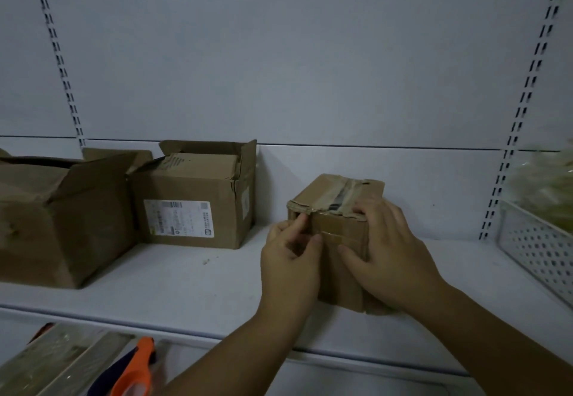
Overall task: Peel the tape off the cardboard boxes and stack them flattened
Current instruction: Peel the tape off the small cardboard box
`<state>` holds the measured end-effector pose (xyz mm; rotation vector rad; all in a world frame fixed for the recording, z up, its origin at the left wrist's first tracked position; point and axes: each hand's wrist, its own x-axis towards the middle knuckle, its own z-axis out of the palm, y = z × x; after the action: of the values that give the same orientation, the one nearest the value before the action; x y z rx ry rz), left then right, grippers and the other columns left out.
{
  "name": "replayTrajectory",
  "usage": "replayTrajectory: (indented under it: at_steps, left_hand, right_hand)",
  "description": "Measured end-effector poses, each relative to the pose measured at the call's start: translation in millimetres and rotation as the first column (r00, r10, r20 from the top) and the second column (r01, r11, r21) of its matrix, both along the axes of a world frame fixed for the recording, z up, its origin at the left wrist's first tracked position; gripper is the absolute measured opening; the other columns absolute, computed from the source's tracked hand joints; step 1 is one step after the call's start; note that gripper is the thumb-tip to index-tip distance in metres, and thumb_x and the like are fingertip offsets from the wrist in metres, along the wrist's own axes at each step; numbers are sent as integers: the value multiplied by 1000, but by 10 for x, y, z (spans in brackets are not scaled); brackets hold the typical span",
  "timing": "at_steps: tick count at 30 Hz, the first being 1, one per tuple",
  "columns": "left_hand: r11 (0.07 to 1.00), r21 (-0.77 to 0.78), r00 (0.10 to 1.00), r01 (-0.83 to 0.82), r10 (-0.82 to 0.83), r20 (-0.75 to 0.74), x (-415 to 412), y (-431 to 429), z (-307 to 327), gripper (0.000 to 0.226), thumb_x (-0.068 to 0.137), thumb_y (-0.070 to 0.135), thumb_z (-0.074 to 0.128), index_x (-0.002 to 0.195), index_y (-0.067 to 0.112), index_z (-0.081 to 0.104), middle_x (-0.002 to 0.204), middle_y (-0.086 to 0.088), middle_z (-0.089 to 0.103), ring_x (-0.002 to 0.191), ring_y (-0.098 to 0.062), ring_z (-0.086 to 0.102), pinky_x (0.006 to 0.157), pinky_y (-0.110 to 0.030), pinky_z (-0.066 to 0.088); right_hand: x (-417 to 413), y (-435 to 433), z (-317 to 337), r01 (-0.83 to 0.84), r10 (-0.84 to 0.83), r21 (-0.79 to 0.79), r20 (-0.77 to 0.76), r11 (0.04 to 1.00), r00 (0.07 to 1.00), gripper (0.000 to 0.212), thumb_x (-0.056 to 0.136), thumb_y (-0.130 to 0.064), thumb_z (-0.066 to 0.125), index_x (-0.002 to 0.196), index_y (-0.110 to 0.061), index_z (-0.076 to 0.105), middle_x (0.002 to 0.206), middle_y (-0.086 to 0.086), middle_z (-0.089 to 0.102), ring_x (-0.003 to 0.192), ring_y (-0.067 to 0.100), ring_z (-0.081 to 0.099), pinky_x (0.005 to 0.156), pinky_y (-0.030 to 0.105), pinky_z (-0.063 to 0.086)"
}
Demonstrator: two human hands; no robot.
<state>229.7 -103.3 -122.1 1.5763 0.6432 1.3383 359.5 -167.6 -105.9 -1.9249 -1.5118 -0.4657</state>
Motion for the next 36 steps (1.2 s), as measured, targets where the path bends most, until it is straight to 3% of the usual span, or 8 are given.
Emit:
replayTrajectory:
  at_steps: [5,9,16,23,26,30,33,36]
  left_hand:
    - [998,-50,999,31,-30,25,-32,26,70,35,87,7,60,104,37,63,101,15,63,87,12,58,81,-11,47]
    - [973,-221,998,66,-59,38,-37,99,210,17,85,8,63,90,23,71,87,8,70,76,3,64,69,-12,51]
    - [973,-225,943,57,-127,-309,-10,223,549,19,88,16,60,72,13,68,67,1,62,66,-9,55,55,-21,42]
    - [959,-257,733,120,-260,-628,-75,424,864,18,88,19,61,100,5,64,101,-11,63,87,-18,57,57,-24,45]
    - [933,-315,639,175,-351,-685,-132,495,992,23,87,18,63,106,4,64,95,-8,62,82,-15,56,58,-25,44]
    - [948,-251,777,196,-306,-551,-187,496,848,7,82,13,67,89,11,70,92,-4,68,83,-13,62,58,-21,47]
    - [970,-133,904,204,-239,-355,-180,437,557,10,79,6,69,83,15,71,82,1,67,66,1,63,52,-12,47]
    - [987,-114,960,114,-139,-244,-88,392,387,12,78,9,71,77,21,70,70,2,66,66,-5,61,64,-18,50]
  right_hand:
    - [7,3,-5,5,-5,8,2,1000,1000,47,86,-37,48,129,-25,31,140,0,31,126,15,32,84,36,46]
    - [37,-23,23,-19,21,-36,34,999,999,44,87,-38,42,127,-25,32,139,-2,32,126,13,30,83,32,42]
    - [118,-71,156,-18,44,-129,198,991,979,43,91,-47,42,128,-26,35,133,-6,40,124,12,27,79,25,34]
    - [101,-75,184,19,19,-153,239,988,971,43,90,-48,42,127,-28,35,129,-6,42,119,13,29,73,26,36]
    - [84,-61,182,30,7,-151,243,988,970,43,90,-48,42,127,-28,35,129,-5,43,119,14,30,73,26,38]
    - [70,-54,169,51,-14,-136,258,989,966,43,90,-48,41,127,-27,37,128,-6,44,120,14,30,73,25,37]
    - [48,-35,141,63,-32,-114,259,992,965,43,90,-48,40,127,-26,37,128,-5,44,123,14,30,71,23,35]
    - [13,-13,133,73,-46,-101,249,992,968,43,90,-46,40,127,-25,37,129,-4,44,123,15,29,75,24,38]
